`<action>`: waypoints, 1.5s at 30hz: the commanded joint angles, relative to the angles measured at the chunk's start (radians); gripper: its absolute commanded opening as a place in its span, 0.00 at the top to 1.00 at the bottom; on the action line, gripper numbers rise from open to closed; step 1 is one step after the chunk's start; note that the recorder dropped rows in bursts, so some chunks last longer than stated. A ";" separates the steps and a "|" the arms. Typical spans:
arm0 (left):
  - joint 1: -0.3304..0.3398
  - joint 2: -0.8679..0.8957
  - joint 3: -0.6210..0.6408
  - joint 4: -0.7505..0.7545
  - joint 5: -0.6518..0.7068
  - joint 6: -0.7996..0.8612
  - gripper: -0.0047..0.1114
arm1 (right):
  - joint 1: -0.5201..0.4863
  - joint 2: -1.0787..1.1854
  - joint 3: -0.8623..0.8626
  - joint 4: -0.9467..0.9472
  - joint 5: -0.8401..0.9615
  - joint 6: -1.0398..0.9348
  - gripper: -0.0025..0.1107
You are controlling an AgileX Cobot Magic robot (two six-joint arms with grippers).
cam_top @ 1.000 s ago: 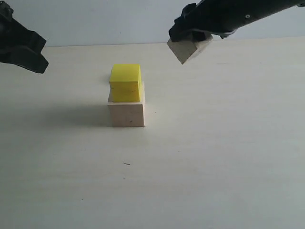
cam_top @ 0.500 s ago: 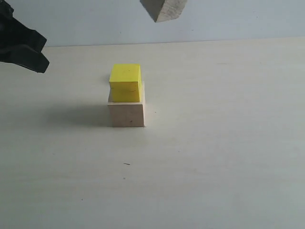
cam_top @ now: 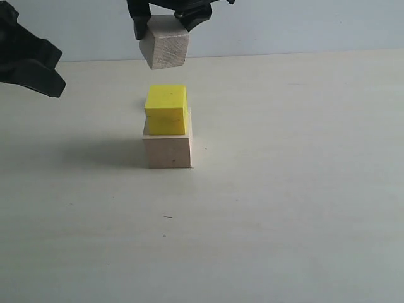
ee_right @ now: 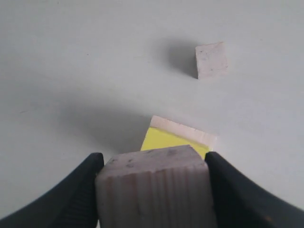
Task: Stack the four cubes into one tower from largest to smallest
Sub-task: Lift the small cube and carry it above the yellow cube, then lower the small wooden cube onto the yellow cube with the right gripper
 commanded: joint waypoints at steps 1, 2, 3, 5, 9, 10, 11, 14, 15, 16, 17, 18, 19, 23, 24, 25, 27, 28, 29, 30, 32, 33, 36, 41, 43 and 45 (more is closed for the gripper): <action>0.001 -0.008 0.005 -0.016 0.001 0.001 0.96 | 0.002 0.030 -0.011 -0.030 0.000 0.080 0.98; 0.001 -0.008 0.005 -0.016 0.001 0.001 0.96 | 0.002 0.036 -0.011 -0.030 0.000 0.089 0.98; 0.001 -0.008 0.005 -0.016 0.001 0.001 0.96 | 0.002 0.043 -0.011 -0.030 0.000 0.099 0.98; 0.001 -0.008 0.005 -0.020 0.001 0.001 0.96 | 0.002 0.066 -0.011 -0.026 0.000 0.120 0.98; 0.001 -0.008 0.005 -0.027 -0.001 0.001 0.96 | 0.002 0.087 -0.011 -0.028 0.000 0.136 0.98; 0.001 -0.008 0.005 -0.029 -0.003 0.001 0.96 | 0.002 0.087 -0.011 -0.033 0.000 0.141 0.98; 0.001 -0.008 0.005 -0.031 -0.007 0.001 0.96 | 0.002 0.087 -0.011 -0.035 0.000 0.157 0.98; 0.001 -0.008 0.005 -0.036 -0.013 0.004 0.96 | 0.002 0.087 -0.011 -0.035 0.000 0.190 0.98; 0.001 -0.008 0.005 -0.036 -0.013 0.004 0.96 | 0.002 0.087 -0.011 -0.035 0.000 0.200 0.98; 0.001 -0.008 0.005 -0.036 -0.013 0.004 0.96 | 0.002 0.087 -0.011 -0.026 0.000 0.222 0.98; 0.001 -0.008 0.005 -0.036 -0.013 0.004 0.96 | 0.002 0.087 -0.011 -0.019 0.000 0.232 0.98; 0.001 -0.008 0.005 -0.036 -0.013 0.004 0.96 | 0.002 0.087 -0.011 -0.019 0.000 0.241 0.98; 0.001 -0.008 0.005 -0.036 -0.013 0.004 0.96 | 0.002 0.087 -0.011 -0.019 0.000 0.241 0.98; 0.001 -0.008 0.005 -0.036 -0.015 0.004 0.96 | 0.002 0.087 -0.011 -0.019 0.000 0.265 0.98; 0.001 -0.008 0.005 -0.036 -0.017 0.004 0.96 | 0.002 0.087 -0.011 -0.019 0.000 0.267 0.98; 0.001 -0.008 0.005 -0.036 -0.019 0.004 0.96 | 0.002 0.087 -0.011 -0.019 0.000 0.267 0.98; 0.001 -0.008 0.005 -0.036 -0.024 0.004 0.96 | 0.002 0.087 -0.011 -0.019 0.000 0.278 0.98; 0.001 -0.008 0.005 -0.036 -0.026 0.004 0.96 | 0.002 0.087 -0.011 -0.019 0.000 0.285 0.98; 0.001 -0.008 0.005 -0.036 -0.028 0.004 0.96 | 0.002 0.087 -0.011 -0.019 0.000 0.285 0.98; 0.001 -0.008 0.005 -0.036 -0.030 0.004 0.96 | 0.002 0.087 -0.011 -0.026 0.000 0.290 0.98; 0.001 -0.008 0.005 -0.036 -0.030 0.004 0.96 | 0.002 0.087 -0.009 -0.037 0.000 0.290 0.98; 0.001 -0.008 0.005 -0.036 -0.030 0.004 0.96 | 0.002 0.089 -0.009 -0.043 0.000 0.290 0.98; 0.001 -0.008 0.005 -0.036 -0.030 0.004 0.96 | 0.002 0.102 -0.009 -0.063 0.000 0.290 0.98; 0.001 -0.008 0.005 -0.039 -0.028 0.004 0.96 | 0.002 0.120 -0.009 -0.031 0.000 0.290 0.98; 0.001 -0.008 0.005 -0.039 -0.028 0.004 0.96 | 0.002 0.123 -0.009 -0.027 0.000 0.290 0.98; 0.001 -0.008 0.005 -0.039 -0.028 0.004 0.96 | 0.002 0.124 -0.009 -0.027 0.000 0.290 0.98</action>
